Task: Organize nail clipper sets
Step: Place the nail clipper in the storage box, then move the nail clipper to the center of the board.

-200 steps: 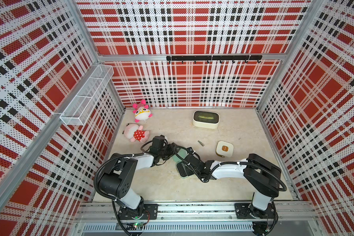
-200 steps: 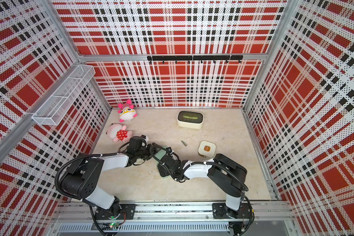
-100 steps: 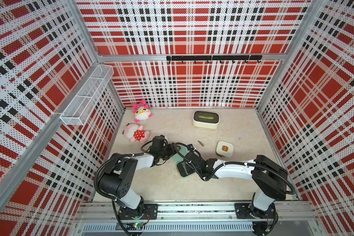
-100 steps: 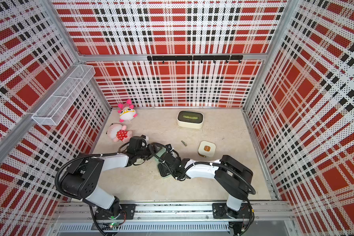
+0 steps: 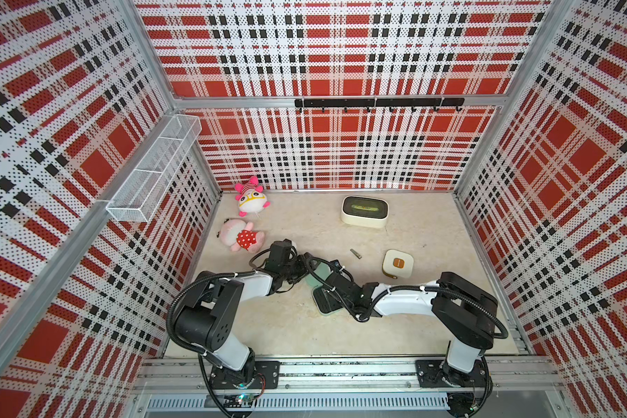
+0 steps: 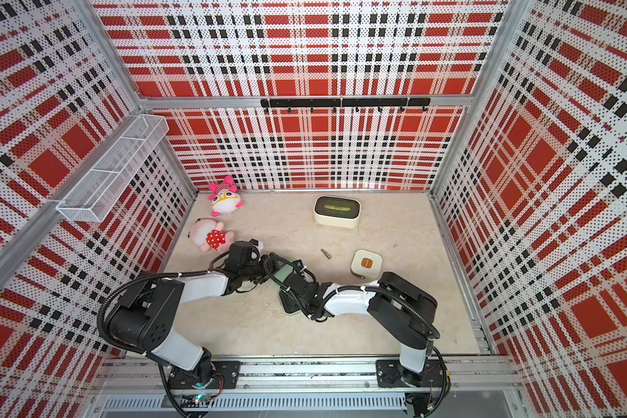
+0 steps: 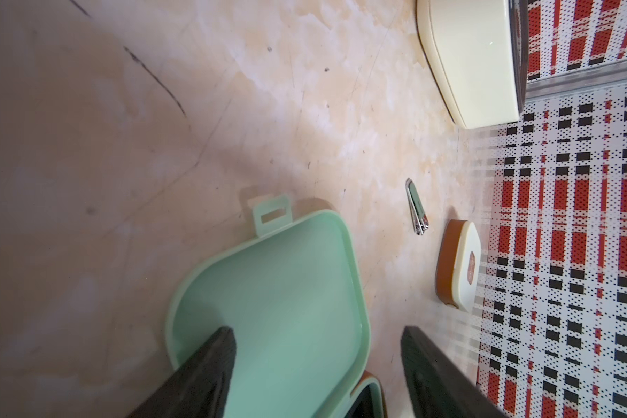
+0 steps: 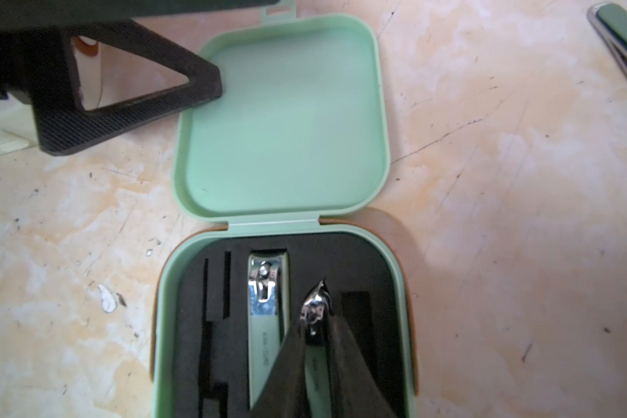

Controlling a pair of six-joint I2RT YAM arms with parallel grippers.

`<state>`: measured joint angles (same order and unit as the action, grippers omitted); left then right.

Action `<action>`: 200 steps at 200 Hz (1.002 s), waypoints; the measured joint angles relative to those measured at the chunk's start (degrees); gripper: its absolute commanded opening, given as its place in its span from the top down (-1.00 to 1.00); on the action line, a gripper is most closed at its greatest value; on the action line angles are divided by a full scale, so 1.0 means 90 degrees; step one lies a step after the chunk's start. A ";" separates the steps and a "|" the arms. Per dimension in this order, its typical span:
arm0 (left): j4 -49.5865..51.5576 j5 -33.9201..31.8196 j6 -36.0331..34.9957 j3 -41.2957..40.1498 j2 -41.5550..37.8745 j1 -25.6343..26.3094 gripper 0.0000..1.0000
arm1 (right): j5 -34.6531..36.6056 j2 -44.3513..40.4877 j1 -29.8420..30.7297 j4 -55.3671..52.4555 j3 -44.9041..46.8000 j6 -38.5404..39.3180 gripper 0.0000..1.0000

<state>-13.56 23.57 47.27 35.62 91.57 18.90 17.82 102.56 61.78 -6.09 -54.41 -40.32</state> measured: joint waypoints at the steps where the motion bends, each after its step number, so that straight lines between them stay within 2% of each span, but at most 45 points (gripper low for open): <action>1: 0.0015 0.0000 0.0000 0.0002 -0.0002 0.0000 -0.54 | 0.0002 -0.0002 0.0000 0.0000 0.0000 0.0000 0.55; 56: 0.0821 -0.0083 -0.0080 0.0551 -0.0765 0.0000 -0.56 | 0.0245 -0.0520 -0.0187 -0.0551 -0.0306 0.0221 0.24; 104: 0.1469 -0.0308 -0.0306 0.1035 -0.1936 -0.0134 -0.59 | 0.0430 -0.0787 -0.1226 -0.0942 -0.0882 0.0461 -0.07; 147: 0.1870 -0.0398 -0.0359 0.0427 -0.2773 -0.0347 -0.60 | 0.0425 -0.0226 -0.2052 -0.1387 -0.1260 0.0685 -0.32; 200: 0.2086 -0.0381 -0.0270 -0.0692 -0.3218 -0.0432 -0.60 | 0.0160 0.0721 -0.2448 -0.1552 -0.1751 0.1083 -0.47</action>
<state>5.21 20.14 44.84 29.39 62.61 15.00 19.27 109.06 39.75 -20.05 -70.17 -30.57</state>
